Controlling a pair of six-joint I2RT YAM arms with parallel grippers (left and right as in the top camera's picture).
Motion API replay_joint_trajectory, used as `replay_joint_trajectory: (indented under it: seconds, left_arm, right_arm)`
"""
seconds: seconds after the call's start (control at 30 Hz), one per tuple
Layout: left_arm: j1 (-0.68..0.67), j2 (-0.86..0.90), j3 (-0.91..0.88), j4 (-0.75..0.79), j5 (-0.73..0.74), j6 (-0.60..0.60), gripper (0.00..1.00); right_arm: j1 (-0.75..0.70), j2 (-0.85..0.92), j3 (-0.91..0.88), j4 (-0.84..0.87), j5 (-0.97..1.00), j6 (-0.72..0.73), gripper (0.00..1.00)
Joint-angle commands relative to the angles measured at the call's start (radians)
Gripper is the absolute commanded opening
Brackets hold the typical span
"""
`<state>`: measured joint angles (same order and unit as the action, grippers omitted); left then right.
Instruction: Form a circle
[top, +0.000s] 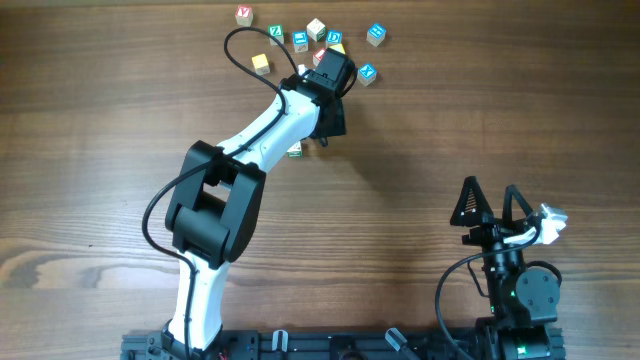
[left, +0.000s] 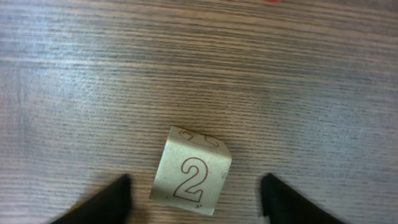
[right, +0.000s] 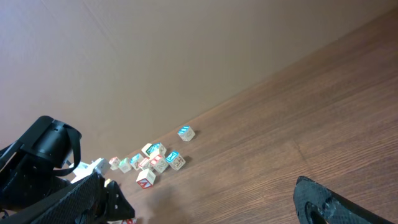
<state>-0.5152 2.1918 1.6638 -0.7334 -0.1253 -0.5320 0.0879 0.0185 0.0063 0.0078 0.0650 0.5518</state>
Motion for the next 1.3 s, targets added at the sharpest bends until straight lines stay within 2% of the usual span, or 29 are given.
replay_joint_trajectory:
  seconds: [0.0, 0.1, 0.33, 0.5, 1.27]
  left_arm:
    - [0.003, 0.015, -0.009, -0.002, -0.015, 0.002, 0.82]
    - [0.024, -0.007, 0.027, 0.000, -0.016, 0.031, 0.91]
    - [0.116, -0.118, 0.108, 0.026, -0.015, 0.030, 1.00]
    - [0.160, -0.128, 0.107, 0.023, -0.015, 0.030, 1.00]
    - [0.159, -0.128, 0.107, 0.023, -0.015, 0.030, 1.00]
  right_arm:
    - [-0.006, -0.004, -0.001, 0.006, 0.011, 0.001, 1.00]
    - [-0.006, -0.004, -0.001, 0.006, 0.011, 0.001, 1.00]
    - [-0.006, -0.004, -0.001, 0.006, 0.011, 0.001, 1.00]
    - [-0.006, -0.004, -0.001, 0.006, 0.011, 0.002, 1.00]
    - [-0.006, -0.004, -0.001, 0.006, 0.011, 0.001, 1.00]
